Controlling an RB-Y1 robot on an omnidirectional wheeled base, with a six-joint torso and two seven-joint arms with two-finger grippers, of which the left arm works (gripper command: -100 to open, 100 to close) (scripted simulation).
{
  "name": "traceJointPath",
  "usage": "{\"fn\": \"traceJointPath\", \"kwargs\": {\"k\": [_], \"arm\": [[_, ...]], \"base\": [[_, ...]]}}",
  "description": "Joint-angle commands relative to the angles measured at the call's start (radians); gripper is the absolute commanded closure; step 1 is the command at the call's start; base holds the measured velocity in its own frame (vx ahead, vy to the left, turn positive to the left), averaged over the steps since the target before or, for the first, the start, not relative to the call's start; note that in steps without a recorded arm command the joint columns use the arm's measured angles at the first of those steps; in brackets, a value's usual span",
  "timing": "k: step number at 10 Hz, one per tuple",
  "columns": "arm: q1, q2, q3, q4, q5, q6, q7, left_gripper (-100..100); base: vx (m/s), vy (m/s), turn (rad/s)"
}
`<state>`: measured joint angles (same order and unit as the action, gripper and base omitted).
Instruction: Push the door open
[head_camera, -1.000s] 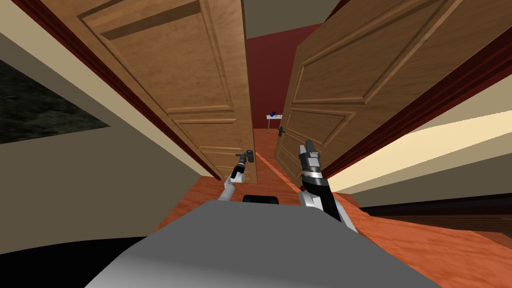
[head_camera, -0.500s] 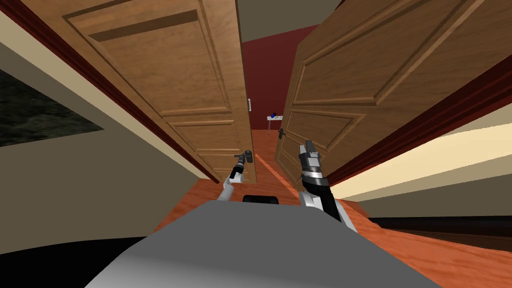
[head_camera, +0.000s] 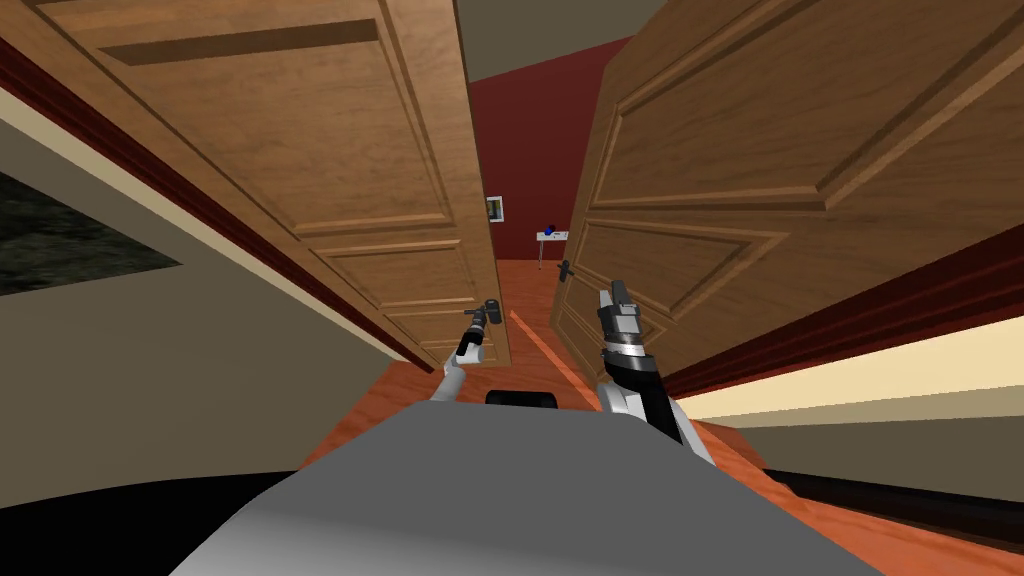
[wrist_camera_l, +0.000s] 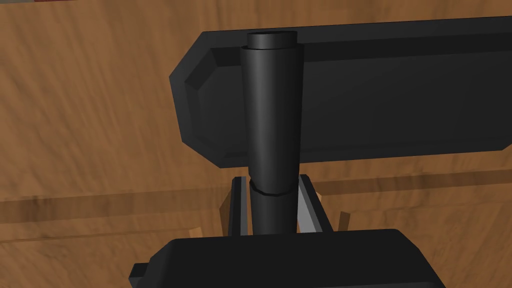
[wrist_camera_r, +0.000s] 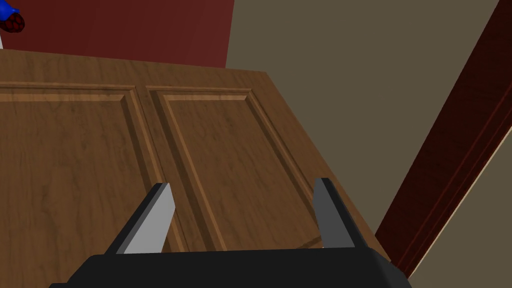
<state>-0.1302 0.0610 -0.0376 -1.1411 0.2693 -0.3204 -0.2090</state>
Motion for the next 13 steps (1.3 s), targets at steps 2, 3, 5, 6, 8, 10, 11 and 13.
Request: {"fn": "traceJointPath", "kwargs": {"k": [2, 3, 5, 6, 8, 10, 11, 13], "arm": [[-0.001, 0.017, 0.044, -0.012, 0.005, 0.008, -0.006, 100], [-0.002, 0.018, 0.052, -0.010, 0.006, 0.008, -0.007, 100], [-0.005, 0.019, 0.069, -0.006, 0.007, 0.008, -0.009, 100], [-0.008, 0.021, 0.085, -0.002, 0.009, 0.008, -0.011, 100], [-0.012, 0.022, 0.110, 0.005, 0.012, 0.008, -0.014, 100], [-0.016, 0.022, 0.134, 0.011, 0.014, 0.008, -0.018, 100], [-0.019, 0.022, 0.149, 0.015, 0.016, 0.008, -0.020, 100], [-0.023, 0.020, 0.171, 0.021, 0.018, 0.008, -0.022, 100]], "base": [[0.138, -0.088, 0.061], [0.123, -0.079, 0.071], [0.097, -0.073, 0.050], [0.131, -0.089, 0.071], [0.124, -0.096, 0.092], [0.164, -0.104, 0.090], [0.169, -0.106, 0.088], [0.144, -0.101, 0.066]]}}
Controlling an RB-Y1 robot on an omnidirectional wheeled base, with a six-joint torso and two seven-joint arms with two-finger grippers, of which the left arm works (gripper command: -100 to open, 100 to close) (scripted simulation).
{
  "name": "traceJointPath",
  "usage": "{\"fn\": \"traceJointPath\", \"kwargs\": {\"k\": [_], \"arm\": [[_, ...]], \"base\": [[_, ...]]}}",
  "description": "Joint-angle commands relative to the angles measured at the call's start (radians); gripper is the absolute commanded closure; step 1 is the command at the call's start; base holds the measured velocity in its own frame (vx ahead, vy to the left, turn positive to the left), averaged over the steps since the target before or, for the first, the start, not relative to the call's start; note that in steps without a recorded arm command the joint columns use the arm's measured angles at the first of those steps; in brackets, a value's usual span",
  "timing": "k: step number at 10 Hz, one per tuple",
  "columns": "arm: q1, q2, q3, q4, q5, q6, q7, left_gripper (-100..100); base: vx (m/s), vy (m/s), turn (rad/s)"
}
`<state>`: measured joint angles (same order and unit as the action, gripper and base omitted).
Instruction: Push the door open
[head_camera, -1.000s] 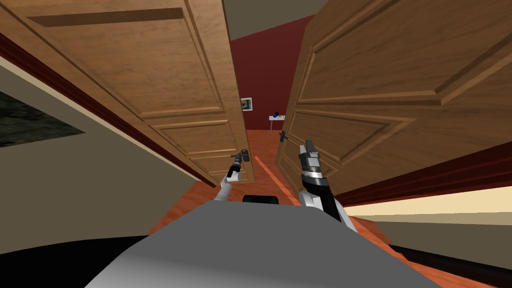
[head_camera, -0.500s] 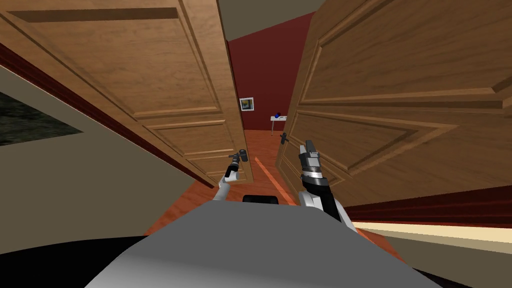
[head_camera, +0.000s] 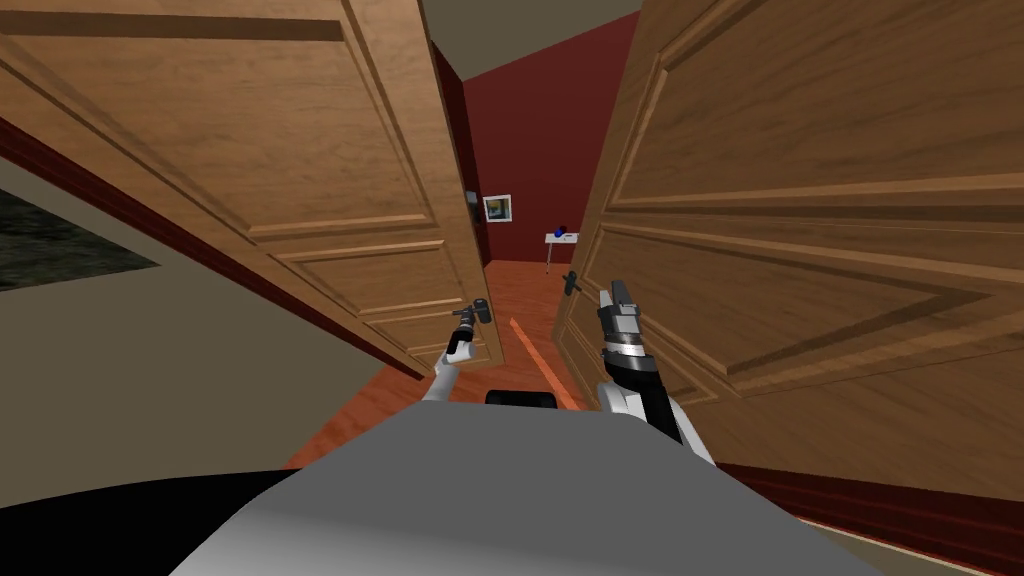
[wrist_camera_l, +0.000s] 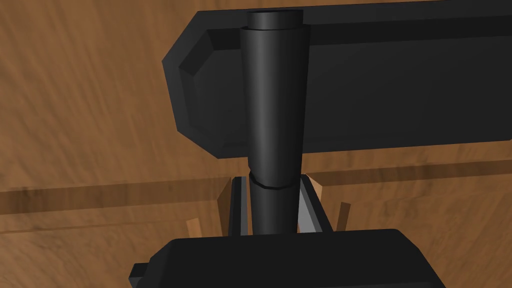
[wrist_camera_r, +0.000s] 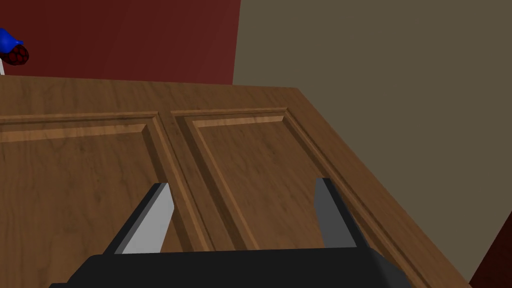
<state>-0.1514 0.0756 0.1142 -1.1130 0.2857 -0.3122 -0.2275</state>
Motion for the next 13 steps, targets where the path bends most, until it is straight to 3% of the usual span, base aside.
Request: {"fn": "traceJointPath", "kwargs": {"k": [1, 6, 8, 9, 13], "arm": [[-0.004, 0.005, 0.033, -0.003, 0.003, 0.000, -0.005, 100], [-0.013, -0.004, 0.086, 0.011, 0.008, 0.000, -0.012, 100], [-0.007, -0.004, 0.085, 0.014, 0.009, 0.000, -0.009, 100], [-0.016, -0.003, 0.114, 0.015, 0.033, -0.012, -0.043, 100], [-0.029, -0.006, 0.165, 0.021, 0.080, -0.037, -0.110, 100]], "base": [[0.153, -0.093, 0.094], [0.184, -0.104, 0.082], [0.118, -0.045, 0.037], [0.125, 0.008, -0.059], [0.155, 0.043, -0.068]]}}
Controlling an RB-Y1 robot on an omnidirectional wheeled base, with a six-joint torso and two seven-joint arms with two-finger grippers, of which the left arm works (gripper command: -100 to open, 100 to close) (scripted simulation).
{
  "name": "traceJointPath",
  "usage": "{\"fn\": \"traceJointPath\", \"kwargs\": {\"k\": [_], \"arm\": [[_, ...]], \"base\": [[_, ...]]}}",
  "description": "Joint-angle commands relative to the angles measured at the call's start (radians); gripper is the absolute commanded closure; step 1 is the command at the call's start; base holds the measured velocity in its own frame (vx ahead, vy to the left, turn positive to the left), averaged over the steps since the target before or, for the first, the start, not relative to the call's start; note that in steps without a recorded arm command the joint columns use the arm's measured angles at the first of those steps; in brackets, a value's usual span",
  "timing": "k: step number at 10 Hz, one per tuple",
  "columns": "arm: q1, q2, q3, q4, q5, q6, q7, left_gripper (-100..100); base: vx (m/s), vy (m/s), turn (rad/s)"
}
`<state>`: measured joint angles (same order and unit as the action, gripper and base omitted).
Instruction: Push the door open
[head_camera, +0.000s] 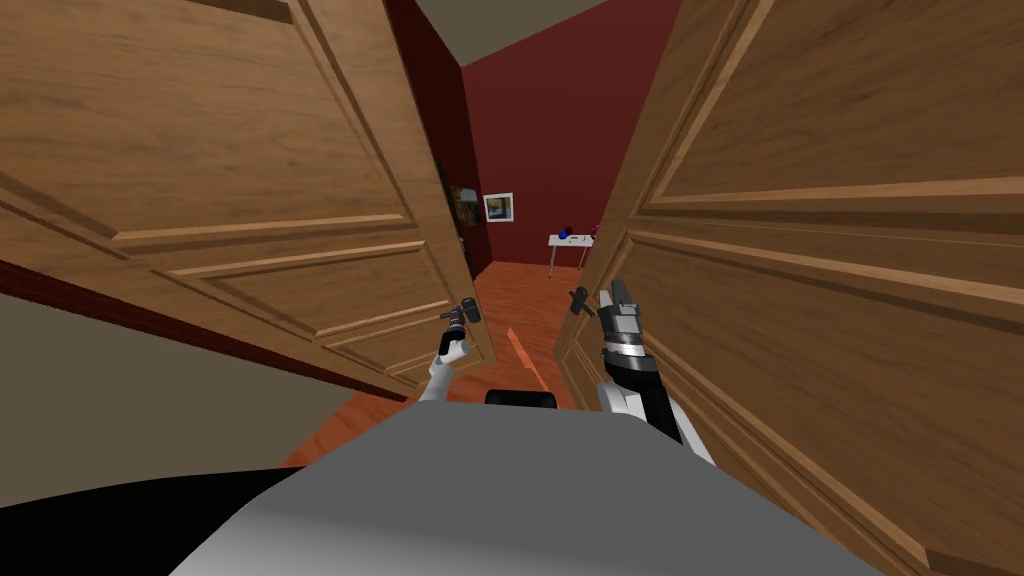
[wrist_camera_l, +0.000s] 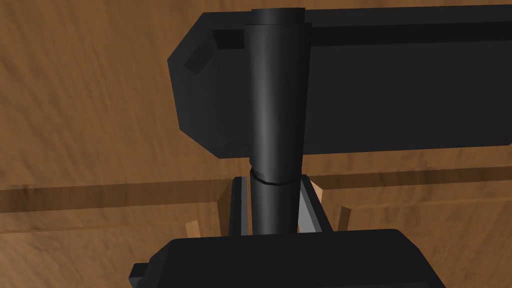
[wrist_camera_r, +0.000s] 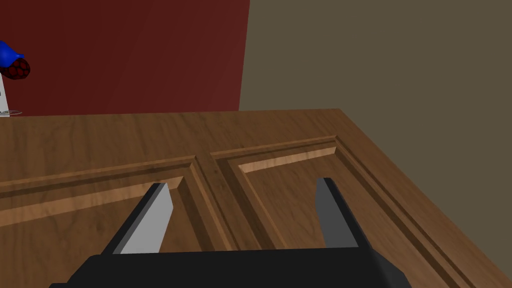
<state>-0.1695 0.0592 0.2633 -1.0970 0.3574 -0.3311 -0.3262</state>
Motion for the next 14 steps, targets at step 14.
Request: {"fn": "traceJointPath", "kwargs": {"k": [14], "arm": [[-0.057, -0.016, 0.199, 0.028, 0.179, -0.105, -0.250, 100]], "base": [[0.087, 0.035, -0.056]]}}
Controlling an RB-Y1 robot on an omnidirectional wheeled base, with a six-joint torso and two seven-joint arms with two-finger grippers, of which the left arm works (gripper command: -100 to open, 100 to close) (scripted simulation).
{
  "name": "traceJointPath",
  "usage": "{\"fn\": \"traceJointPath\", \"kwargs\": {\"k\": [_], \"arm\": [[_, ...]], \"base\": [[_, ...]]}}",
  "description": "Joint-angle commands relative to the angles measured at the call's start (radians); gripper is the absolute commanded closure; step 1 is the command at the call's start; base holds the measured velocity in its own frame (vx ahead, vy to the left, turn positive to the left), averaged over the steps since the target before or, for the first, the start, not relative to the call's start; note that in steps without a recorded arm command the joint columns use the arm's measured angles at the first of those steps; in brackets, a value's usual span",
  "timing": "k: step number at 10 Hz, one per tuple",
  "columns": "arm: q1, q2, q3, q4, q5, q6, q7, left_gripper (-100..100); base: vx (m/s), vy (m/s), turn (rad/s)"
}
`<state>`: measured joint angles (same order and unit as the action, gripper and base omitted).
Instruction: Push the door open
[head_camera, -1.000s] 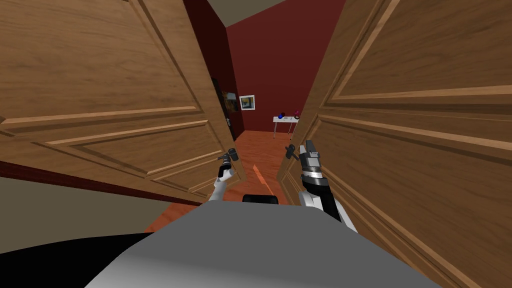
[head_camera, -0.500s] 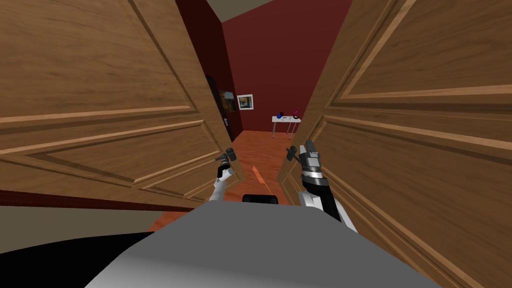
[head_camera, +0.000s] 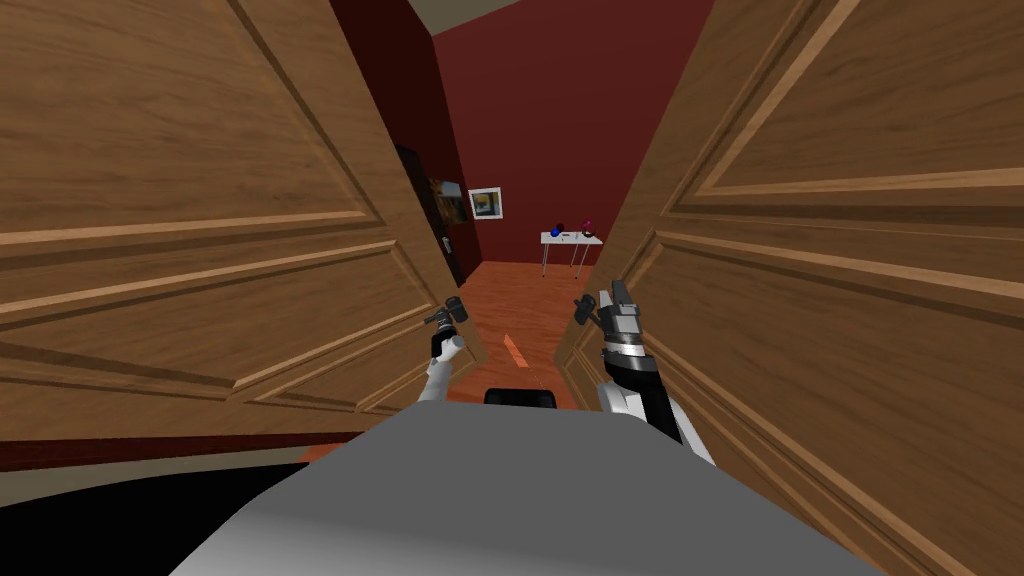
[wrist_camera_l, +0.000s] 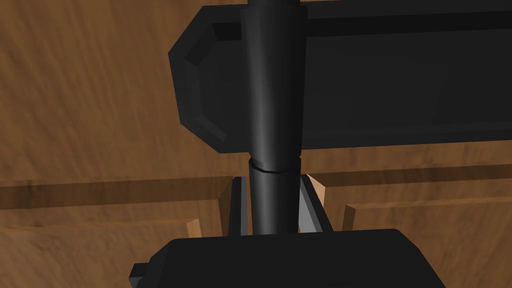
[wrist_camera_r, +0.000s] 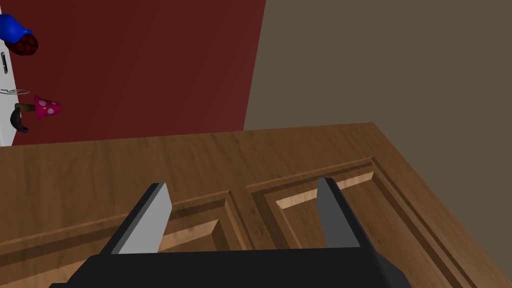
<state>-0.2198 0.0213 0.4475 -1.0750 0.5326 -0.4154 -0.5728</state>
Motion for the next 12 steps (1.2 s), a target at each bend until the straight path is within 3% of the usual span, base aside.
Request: {"fn": "traceJointPath", "kwargs": {"k": [1, 6, 9, 10, 12], "arm": [[-0.011, 0.019, 0.031, 0.008, 0.019, -0.029, -0.025, 100], [-0.032, -0.003, 0.112, 0.018, 0.094, -0.067, -0.130, 100], [-0.032, -0.003, 0.112, 0.018, 0.094, -0.067, -0.130, 100], [-0.039, -0.012, 0.142, 0.021, 0.122, -0.082, -0.169, 100], [-0.043, -0.017, 0.156, 0.023, 0.135, -0.088, -0.187, 100]], "base": [[0.063, 0.022, -0.024], [0.089, 0.036, -0.067], [0.038, 0.024, 0.003], [0.042, 0.009, -0.106], [0.082, 0.026, -0.047]]}}
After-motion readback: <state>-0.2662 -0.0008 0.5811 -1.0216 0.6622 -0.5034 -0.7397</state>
